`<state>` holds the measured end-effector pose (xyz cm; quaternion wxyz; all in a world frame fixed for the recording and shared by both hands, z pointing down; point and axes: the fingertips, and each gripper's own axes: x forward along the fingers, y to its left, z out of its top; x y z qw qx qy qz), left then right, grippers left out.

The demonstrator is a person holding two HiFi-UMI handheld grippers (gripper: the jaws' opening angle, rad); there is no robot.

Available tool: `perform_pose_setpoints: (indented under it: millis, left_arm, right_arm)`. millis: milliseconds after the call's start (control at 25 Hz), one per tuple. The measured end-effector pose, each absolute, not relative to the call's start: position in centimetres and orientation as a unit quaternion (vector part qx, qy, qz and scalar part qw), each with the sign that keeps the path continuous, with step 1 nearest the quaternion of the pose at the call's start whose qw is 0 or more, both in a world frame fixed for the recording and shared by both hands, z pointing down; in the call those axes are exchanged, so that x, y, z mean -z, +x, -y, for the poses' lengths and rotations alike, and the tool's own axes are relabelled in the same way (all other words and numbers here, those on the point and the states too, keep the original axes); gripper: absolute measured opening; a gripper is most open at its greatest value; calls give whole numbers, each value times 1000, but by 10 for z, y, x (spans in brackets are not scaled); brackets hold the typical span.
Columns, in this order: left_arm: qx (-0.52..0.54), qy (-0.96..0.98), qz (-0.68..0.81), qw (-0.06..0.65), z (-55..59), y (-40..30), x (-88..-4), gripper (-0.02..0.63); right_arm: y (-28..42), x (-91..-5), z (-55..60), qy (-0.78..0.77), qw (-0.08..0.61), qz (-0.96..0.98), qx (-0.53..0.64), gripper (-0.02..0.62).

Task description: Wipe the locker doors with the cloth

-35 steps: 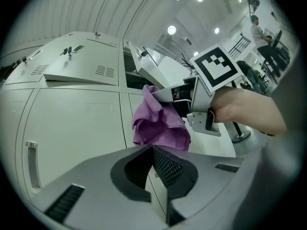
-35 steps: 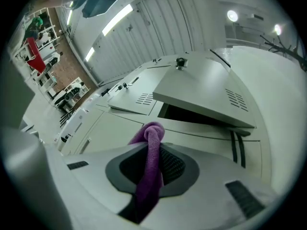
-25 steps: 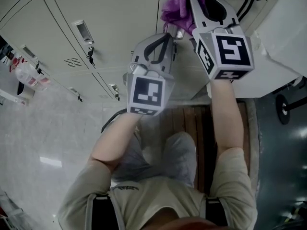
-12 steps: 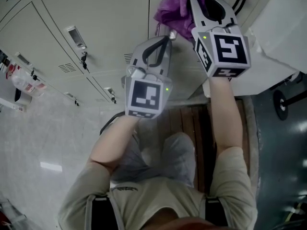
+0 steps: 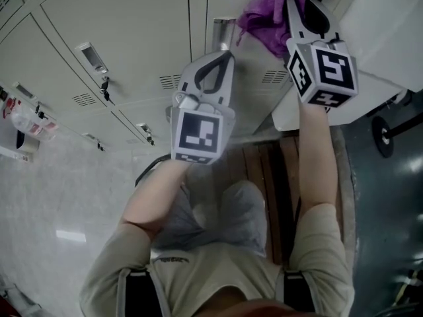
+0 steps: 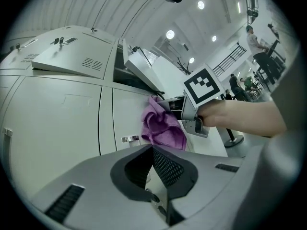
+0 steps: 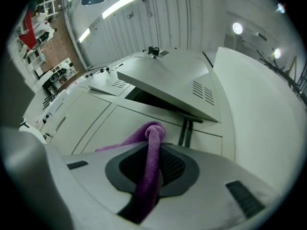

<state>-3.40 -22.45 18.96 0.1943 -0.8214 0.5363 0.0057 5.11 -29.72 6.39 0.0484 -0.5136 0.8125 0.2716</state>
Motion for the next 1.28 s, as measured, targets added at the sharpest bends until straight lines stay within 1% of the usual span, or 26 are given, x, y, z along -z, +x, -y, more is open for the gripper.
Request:
perform_pose_setpoints:
  millis: [320,600,760,1000,1280]
  left_arm:
    - [-10,-831,-523,190,230,-18,-193,3]
    - [-16,-838,-513,187,232,-7,-191,3]
    - [-15,-835,-515,192,226,-11,-186,3]
    - [-12,-825,-530,194,216,-29,-183,3]
    - [-4,-813,-549,195,210,-50,-184,3]
  right_arm:
    - [110,-64,311,-565,48,-784,-252,52]
    - [127,-68,311,-579,38,-776,-247,51]
    - [109,-64,285,-552,58,-793,-252,51]
    - [55,-68,242,-477,88,-838,-249,51]
    - [-14,-101,229,-419,54,-872,-246,52]
